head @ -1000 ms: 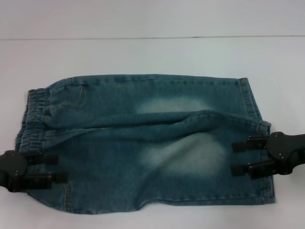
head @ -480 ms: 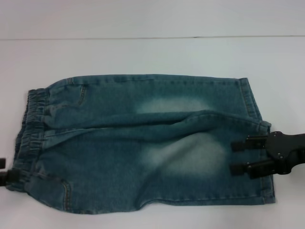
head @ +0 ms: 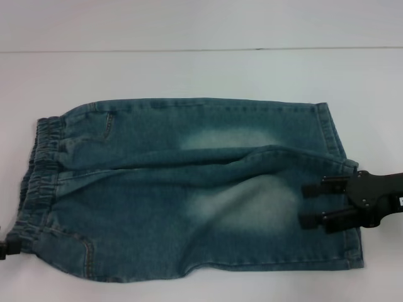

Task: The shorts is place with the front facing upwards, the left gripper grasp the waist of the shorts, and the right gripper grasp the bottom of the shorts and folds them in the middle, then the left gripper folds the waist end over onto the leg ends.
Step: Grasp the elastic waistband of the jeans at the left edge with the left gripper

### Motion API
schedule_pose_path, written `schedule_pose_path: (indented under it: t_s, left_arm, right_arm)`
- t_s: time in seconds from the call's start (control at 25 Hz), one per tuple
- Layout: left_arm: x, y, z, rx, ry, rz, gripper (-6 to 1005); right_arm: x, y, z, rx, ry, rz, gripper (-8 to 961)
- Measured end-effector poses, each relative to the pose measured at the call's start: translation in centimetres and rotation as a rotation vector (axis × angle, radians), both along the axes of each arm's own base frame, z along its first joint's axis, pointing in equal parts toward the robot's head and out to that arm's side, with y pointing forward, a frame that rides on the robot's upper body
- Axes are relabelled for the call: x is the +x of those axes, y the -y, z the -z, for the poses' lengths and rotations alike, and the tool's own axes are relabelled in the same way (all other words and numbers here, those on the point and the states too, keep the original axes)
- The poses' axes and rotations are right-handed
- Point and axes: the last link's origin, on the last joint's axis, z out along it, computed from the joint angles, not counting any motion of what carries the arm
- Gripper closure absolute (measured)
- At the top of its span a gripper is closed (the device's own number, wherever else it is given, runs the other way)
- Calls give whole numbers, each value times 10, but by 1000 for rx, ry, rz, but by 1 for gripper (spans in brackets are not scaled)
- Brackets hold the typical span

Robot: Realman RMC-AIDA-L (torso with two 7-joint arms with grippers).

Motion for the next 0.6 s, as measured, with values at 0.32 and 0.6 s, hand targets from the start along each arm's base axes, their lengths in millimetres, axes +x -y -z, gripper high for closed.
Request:
schedule_pose_path:
  t_s: [0.32, 0.6]
  left_arm:
    - [-2, -1, 9, -17, -25, -12, 192]
    - [-2, -6, 14, 12, -66, -3, 196]
  right_arm:
    - [0, 1, 1, -1, -1, -4, 9]
    - [0, 1, 1, -1, -2, -5, 8]
